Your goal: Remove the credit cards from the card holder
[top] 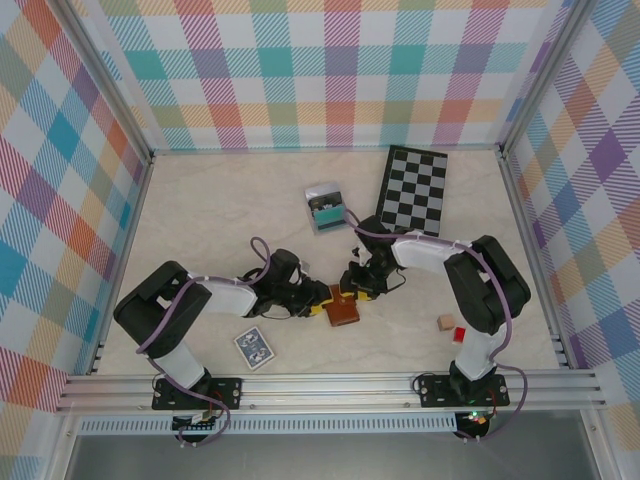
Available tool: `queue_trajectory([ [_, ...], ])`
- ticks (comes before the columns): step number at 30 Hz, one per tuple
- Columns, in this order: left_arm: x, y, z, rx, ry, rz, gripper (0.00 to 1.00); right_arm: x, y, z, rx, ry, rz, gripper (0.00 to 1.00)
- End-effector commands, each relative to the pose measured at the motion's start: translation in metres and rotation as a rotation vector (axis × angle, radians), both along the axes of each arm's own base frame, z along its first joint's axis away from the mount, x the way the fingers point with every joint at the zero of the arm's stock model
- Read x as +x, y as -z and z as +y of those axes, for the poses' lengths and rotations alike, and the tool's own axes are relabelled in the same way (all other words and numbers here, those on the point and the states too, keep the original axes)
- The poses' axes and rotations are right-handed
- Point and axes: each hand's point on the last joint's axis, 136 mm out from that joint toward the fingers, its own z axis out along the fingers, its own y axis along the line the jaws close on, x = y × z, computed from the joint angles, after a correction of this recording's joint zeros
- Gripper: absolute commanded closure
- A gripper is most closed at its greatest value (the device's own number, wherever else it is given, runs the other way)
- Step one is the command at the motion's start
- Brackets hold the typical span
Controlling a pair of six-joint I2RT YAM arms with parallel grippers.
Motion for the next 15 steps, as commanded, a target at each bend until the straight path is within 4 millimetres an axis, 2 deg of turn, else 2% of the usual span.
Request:
queue_trajectory([
  [1, 0.008, -0.023, -0.014, -0.084, 0.021, -0.097, 0.76, -0.007, 0.002, 0.004, 0.024, 0.000, 0.029, 0.61],
  [3, 0.007, -0.022, -0.012, -0.072, 0.021, -0.100, 0.85, -0.003, -0.003, -0.003, -0.016, 0.002, -0.004, 0.61],
  [6, 0.006, -0.019, -0.009, -0.050, 0.026, -0.099, 0.93, 0.004, -0.015, -0.019, -0.097, 0.003, -0.077, 0.60],
  [10, 0.005, -0.019, -0.008, -0.036, 0.030, -0.099, 0.97, 0.009, -0.034, -0.031, -0.164, -0.032, -0.173, 0.57],
  [15, 0.006, -0.020, -0.009, -0.035, 0.032, -0.099, 1.00, 0.000, -0.043, -0.020, -0.173, -0.109, -0.214, 0.53],
])
